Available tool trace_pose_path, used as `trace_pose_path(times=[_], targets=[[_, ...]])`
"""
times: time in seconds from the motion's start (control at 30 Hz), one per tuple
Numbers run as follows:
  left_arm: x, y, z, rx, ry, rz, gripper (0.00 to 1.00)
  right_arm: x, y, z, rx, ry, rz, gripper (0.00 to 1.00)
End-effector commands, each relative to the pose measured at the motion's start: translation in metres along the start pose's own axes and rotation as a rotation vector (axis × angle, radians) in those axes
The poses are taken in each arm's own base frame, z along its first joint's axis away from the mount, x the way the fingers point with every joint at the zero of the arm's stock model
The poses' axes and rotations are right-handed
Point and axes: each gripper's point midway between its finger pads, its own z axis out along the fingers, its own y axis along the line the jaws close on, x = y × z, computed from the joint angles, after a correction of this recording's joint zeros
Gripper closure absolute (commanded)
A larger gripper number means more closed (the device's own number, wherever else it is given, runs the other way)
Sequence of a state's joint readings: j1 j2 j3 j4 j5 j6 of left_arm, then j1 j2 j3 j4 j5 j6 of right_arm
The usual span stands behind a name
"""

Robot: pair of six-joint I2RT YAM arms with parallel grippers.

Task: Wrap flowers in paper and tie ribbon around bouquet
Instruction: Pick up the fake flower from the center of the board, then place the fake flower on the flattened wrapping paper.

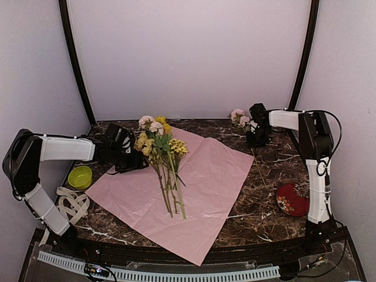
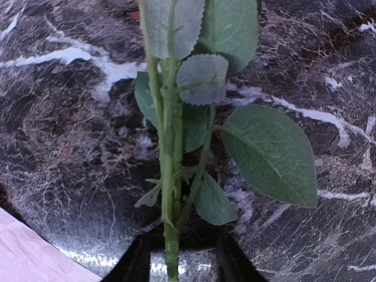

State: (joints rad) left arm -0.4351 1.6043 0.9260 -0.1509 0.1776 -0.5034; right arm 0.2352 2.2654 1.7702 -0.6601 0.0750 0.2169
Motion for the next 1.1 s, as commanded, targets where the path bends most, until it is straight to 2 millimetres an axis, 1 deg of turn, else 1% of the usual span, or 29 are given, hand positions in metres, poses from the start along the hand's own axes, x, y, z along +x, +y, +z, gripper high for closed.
trace_pose_path(times=[0.0, 0.1, 0.17, 0.27, 0.3, 0.33, 0.37, 0.4, 0.43, 0.47, 0.5, 0.57, 0.67, 0.73, 0.77, 0.87, 0.9, 0.93, 1.0, 1.07], targets=[[0.007, 0.010, 0.006, -0.034, 0.012, 0.001, 0.32, -0.001, -0.008, 0.016, 0.019, 0.015, 0.000, 0.72], [0.011, 0.016, 0.009, -0.051, 0.015, -0.002, 0.32, -0.004, -0.014, 0.007, 0.033, -0.002, 0.001, 0.89], [0.013, 0.018, 0.010, -0.056, 0.018, -0.004, 0.31, -0.012, -0.017, -0.007, 0.047, -0.041, 0.004, 1.00], [0.017, 0.020, 0.013, -0.058, 0.027, -0.010, 0.32, -0.026, -0.019, -0.038, 0.053, -0.109, 0.009, 1.00], [0.018, 0.020, 0.014, -0.058, 0.029, -0.013, 0.31, -0.033, -0.017, -0.056, 0.040, -0.149, 0.015, 1.00], [0.019, 0.021, 0.014, -0.058, 0.031, -0.015, 0.31, -0.037, -0.011, -0.070, 0.014, -0.180, 0.016, 1.00], [0.019, 0.021, 0.015, -0.057, 0.031, -0.017, 0.31, -0.043, -0.003, -0.088, -0.019, -0.222, 0.017, 1.00], [0.020, 0.022, 0.015, -0.060, 0.030, -0.019, 0.31, -0.047, 0.009, -0.106, -0.056, -0.268, 0.011, 1.00], [0.020, 0.022, 0.014, -0.061, 0.027, -0.019, 0.31, -0.050, 0.022, -0.122, -0.094, -0.311, 0.002, 1.00], [0.020, 0.023, 0.014, -0.064, 0.025, -0.020, 0.31, -0.051, 0.042, -0.139, -0.152, -0.350, -0.014, 1.00], [0.019, 0.023, 0.014, -0.067, 0.023, -0.021, 0.31, -0.049, 0.064, -0.153, -0.217, -0.380, -0.032, 1.00], [0.019, 0.025, 0.014, -0.071, 0.020, -0.026, 0.32, -0.043, 0.118, -0.180, -0.401, -0.433, -0.060, 1.00], [0.021, 0.026, 0.016, -0.073, 0.028, -0.033, 0.31, -0.020, 0.203, -0.203, -0.669, -0.455, -0.080, 1.00], [0.022, 0.025, 0.016, -0.070, 0.031, -0.036, 0.31, -0.004, 0.252, -0.207, -0.785, -0.428, -0.112, 1.00], [0.022, 0.024, 0.015, -0.067, 0.030, -0.036, 0.32, 0.000, 0.275, -0.212, -0.838, -0.420, -0.120, 1.00], [0.023, 0.026, 0.013, -0.071, 0.021, -0.042, 0.31, 0.021, 0.336, -0.211, -0.961, -0.372, -0.149, 1.00], [0.023, 0.027, 0.012, -0.072, 0.018, -0.040, 0.32, 0.030, 0.349, -0.195, -0.961, -0.330, -0.148, 1.00], [0.023, 0.027, 0.011, -0.076, 0.017, -0.038, 0.31, 0.034, 0.359, -0.189, -0.964, -0.309, -0.147, 1.00], [0.024, 0.029, 0.010, -0.083, 0.014, -0.035, 0.31, 0.043, 0.371, -0.168, -0.962, -0.261, -0.128, 1.00], [0.025, 0.030, 0.009, -0.088, 0.015, -0.034, 0.31, 0.052, 0.377, -0.147, -0.973, -0.202, -0.094, 0.94]])
